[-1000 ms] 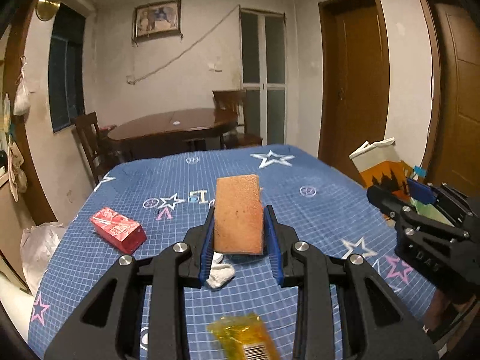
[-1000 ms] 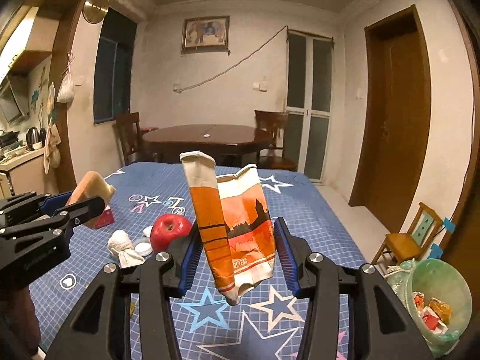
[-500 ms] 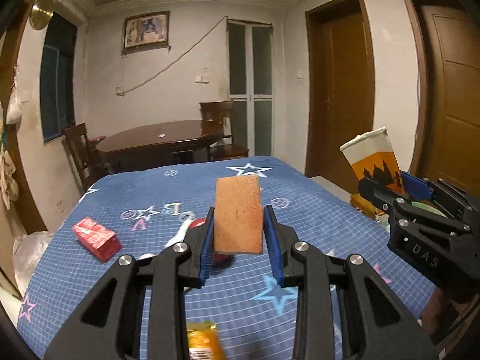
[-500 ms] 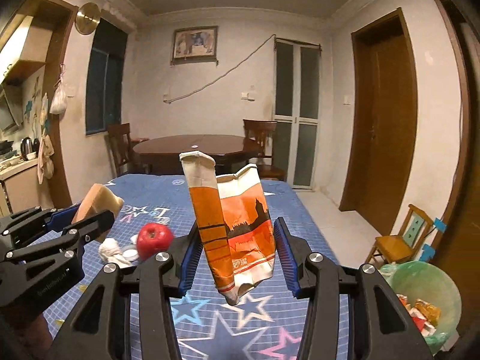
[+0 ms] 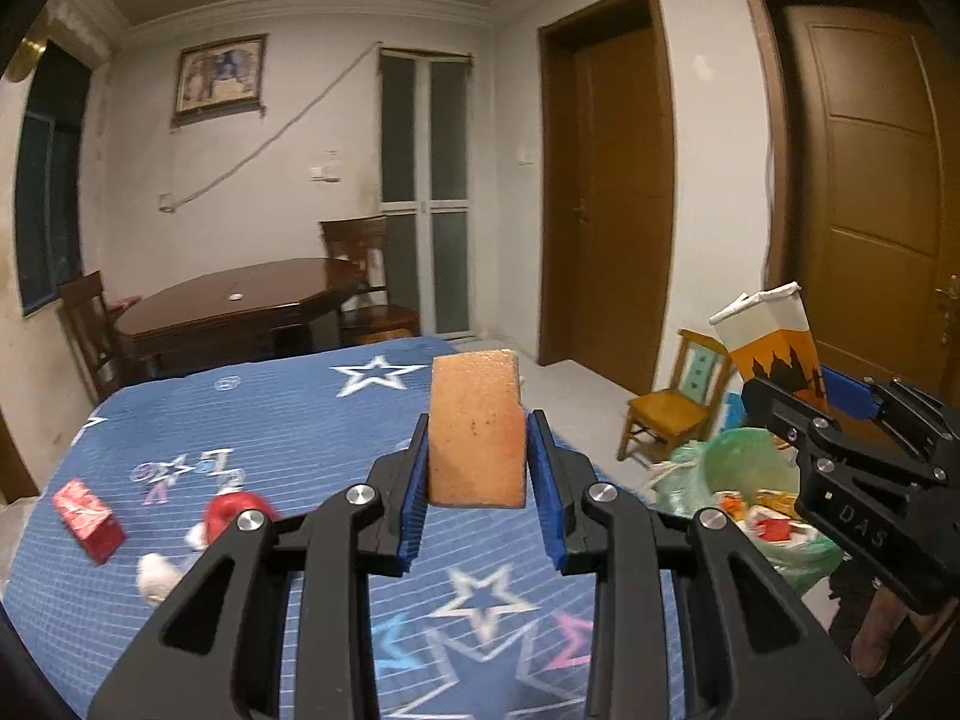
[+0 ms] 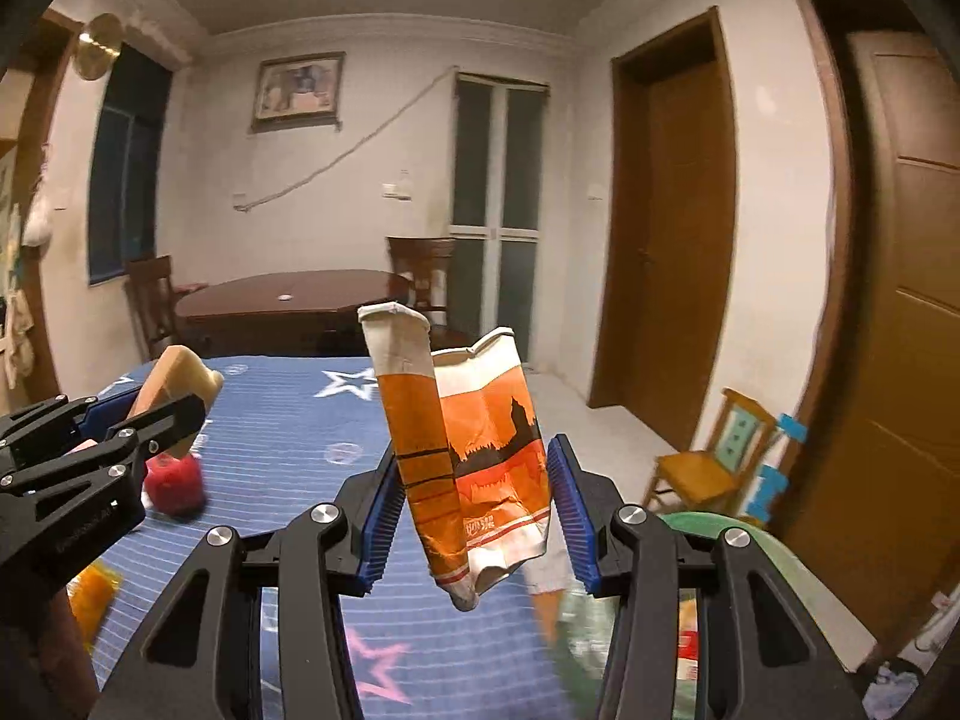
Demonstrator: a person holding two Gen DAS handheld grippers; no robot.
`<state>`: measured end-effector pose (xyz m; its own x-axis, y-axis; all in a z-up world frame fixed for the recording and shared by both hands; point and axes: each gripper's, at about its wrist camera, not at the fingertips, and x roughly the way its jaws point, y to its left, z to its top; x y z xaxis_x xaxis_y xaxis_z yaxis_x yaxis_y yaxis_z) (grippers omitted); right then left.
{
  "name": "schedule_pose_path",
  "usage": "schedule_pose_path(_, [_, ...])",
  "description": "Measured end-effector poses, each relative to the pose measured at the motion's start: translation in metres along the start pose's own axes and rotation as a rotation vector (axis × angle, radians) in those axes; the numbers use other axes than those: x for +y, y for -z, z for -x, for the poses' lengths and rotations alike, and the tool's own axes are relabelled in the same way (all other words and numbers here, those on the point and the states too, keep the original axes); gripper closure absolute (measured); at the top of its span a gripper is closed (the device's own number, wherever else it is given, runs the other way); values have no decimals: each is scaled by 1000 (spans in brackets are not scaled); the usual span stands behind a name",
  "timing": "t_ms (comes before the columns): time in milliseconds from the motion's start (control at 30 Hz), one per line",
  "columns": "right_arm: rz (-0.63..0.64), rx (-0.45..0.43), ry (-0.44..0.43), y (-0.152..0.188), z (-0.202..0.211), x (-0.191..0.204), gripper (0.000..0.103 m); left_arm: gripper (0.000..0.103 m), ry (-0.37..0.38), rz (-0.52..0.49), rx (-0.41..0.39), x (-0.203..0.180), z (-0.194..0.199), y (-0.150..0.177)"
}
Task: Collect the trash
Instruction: 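Carry the sponge and wrapper with both tools over the green bin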
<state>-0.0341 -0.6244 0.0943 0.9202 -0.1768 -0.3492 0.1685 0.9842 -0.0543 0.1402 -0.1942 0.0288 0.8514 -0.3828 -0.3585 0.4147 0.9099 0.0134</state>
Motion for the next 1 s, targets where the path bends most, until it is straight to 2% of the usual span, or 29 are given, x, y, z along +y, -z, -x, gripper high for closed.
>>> schedule_pose_path(400, [-59, 59, 133, 20, -11, -134, 55, 74, 139, -57, 41, -76, -42, -8])
schedule_pose_path(633, [-87, 140, 203, 27, -33, -211, 55, 74, 268, -91, 91, -128, -79, -18])
schedule_pose_path(867, [-155, 260, 211, 36, -75, -273, 55, 74, 403, -93, 210, -174, -133, -14])
schedule_pose_path(1000, [-195, 334, 202, 50, -103, -300, 55, 74, 445, -105, 282, -193, -161, -2])
